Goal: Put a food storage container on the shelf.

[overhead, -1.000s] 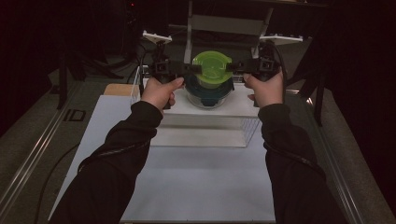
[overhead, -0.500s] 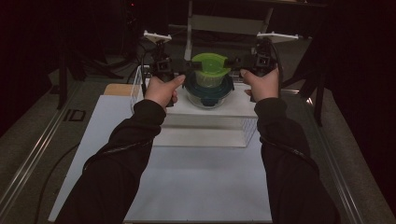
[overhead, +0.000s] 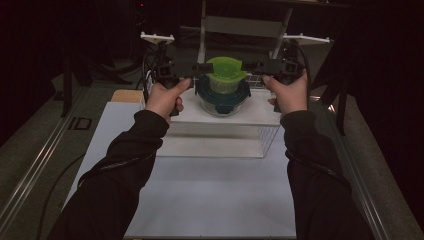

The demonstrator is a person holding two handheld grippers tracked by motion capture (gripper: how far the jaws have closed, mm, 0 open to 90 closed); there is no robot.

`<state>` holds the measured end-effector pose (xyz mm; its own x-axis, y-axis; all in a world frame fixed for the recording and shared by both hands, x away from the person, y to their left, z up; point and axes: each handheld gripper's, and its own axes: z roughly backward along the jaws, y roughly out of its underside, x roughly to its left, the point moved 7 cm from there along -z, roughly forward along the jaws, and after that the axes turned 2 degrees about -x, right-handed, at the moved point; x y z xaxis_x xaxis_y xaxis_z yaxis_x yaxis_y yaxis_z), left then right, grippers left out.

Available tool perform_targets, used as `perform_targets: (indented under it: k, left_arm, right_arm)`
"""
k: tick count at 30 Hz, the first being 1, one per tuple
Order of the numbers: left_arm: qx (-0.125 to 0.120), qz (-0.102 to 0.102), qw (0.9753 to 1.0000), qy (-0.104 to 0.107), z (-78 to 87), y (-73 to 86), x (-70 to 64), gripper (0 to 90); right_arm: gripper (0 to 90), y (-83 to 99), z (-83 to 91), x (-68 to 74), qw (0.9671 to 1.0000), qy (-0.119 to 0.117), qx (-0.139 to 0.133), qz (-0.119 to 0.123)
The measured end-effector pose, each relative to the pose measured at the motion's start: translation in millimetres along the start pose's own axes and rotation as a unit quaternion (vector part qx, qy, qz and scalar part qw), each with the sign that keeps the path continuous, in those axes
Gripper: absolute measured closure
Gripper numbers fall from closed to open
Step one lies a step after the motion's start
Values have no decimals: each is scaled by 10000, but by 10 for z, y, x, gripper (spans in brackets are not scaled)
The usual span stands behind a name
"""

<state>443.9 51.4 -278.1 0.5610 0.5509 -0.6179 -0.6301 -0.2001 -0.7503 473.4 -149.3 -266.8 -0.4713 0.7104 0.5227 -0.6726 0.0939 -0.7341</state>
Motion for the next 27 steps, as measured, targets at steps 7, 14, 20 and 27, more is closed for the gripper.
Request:
perform_targets:
  k: [7,14,20,27]
  left_arm:
    - [-21,-492,9986,180,129,117,-98,125]
    - [-3,-1127,9930,361,190,390,-185,4]
    - [-124,-1515,9881,240,277,568,-199,4]
    - [-101,-1766,9838,278,396,799,-227,4]
  right_arm:
    - [240,131,106,65,9996,-131,-25,236]
    - [175,319,264,62,9978,-416,-138,498]
    - [176,560,328,-4,9972,-393,-83,630]
    - [166,877,341,-27,9956,-477,4,809]
